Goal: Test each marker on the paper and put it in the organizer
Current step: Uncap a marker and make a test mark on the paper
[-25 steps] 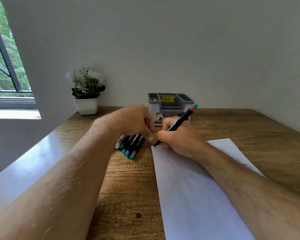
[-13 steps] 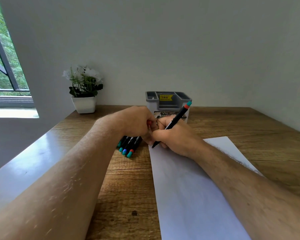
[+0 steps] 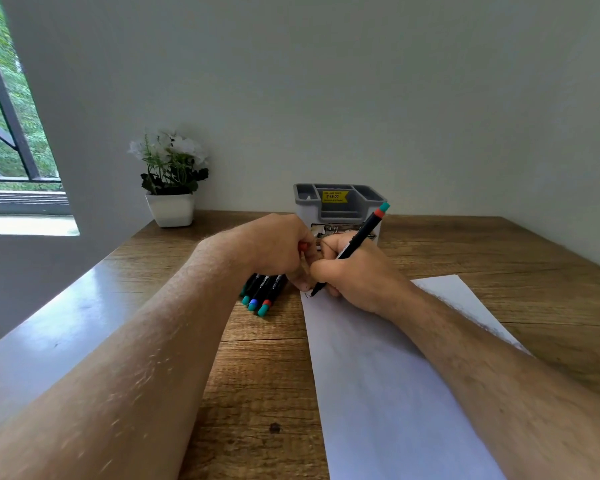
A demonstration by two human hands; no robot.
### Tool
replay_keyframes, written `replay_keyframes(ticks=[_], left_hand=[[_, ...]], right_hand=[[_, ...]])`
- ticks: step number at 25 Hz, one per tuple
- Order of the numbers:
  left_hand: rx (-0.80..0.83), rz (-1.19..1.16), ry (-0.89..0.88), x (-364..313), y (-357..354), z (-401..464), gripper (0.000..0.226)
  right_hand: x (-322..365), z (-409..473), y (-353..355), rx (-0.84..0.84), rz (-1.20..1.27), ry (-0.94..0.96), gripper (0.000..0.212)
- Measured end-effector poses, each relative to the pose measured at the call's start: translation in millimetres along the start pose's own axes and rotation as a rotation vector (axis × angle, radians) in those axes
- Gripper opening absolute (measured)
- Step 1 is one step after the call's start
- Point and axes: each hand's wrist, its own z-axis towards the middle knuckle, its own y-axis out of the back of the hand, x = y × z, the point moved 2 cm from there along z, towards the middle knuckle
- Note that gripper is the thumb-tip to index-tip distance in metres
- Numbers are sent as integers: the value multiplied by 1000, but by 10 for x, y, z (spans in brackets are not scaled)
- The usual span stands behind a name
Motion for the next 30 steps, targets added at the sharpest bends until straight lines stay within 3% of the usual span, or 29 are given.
replay_keyframes(ticks=[10, 21, 27, 30], left_hand=[[-9, 34, -17, -44, 19, -22, 28], [9, 26, 14, -45, 24, -35, 33], [-139, -62, -44, -51, 68, -70, 13], [-187, -267, -77, -87, 94, -80, 23]], right_hand=[[7, -19, -4, -10, -23, 20, 23], [13, -16, 2, -75, -39, 26, 34], [-37, 53, 167, -219, 415, -65, 33], [-7, 67, 261, -298, 622, -61, 30]])
